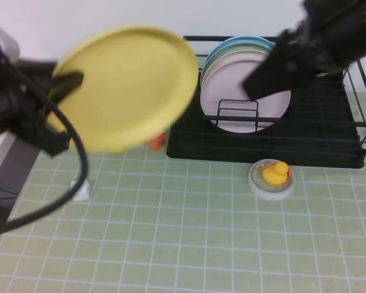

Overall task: Place plate on rack
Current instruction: Place the plate on the rack

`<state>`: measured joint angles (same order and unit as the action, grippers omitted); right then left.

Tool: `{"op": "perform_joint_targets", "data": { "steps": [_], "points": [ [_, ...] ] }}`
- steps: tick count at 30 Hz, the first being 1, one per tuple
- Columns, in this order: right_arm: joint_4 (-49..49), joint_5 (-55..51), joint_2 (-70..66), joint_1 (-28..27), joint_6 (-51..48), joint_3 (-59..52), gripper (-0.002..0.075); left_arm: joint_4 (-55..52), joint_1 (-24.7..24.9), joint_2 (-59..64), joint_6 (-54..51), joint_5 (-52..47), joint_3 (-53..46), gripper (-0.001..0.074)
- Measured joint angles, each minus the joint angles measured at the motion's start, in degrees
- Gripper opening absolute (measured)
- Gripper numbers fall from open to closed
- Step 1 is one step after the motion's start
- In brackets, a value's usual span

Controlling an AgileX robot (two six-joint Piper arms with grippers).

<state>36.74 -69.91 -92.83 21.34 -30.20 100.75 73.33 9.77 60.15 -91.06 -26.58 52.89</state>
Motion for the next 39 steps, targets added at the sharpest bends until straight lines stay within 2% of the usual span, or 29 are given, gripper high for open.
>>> {"op": "perform_joint_targets", "data": {
  "steps": [4,7,9,18,23,29,35,39],
  "points": [
    [-8.01,-1.05,4.02,-0.25,0.84,-3.33,0.0098,18.77,0.00,5.80,-33.77,1.02,0.28,0.0090],
    [-13.20,-1.05,7.06,-0.25,1.31,-8.86,0.0029,21.81,0.00,11.96,-47.84,-2.98,2.38,0.0090],
    [-15.80,-1.05,9.06,-0.25,1.65,-14.04,0.0014,22.23,0.00,16.39,-51.48,-6.62,4.59,0.0090],
    [-23.19,1.86,19.99,-0.25,5.55,-38.04,0.0005,22.43,0.05,36.66,-54.16,-14.99,21.40,0.0090],
    [-27.60,5.56,25.64,-0.25,10.21,-46.52,0.0005,22.54,0.15,47.25,-54.16,-20.87,31.12,0.0088],
    [-31.13,6.49,30.34,-0.25,13.92,-51.26,0.0004,22.54,2.60,56.16,-57.57,-20.01,39.36,0.0088],
    [-31.87,6.59,31.80,-0.25,14.51,-52.07,0.0002,22.54,6.82,62.49,-60.93,-15.38,47.30,0.0088],
    [-31.87,6.59,31.80,-0.25,15.36,-52.07,0.0002,22.54,7.93,65.65,-60.84,-14.87,51.09,0.0088]
  ]
}}
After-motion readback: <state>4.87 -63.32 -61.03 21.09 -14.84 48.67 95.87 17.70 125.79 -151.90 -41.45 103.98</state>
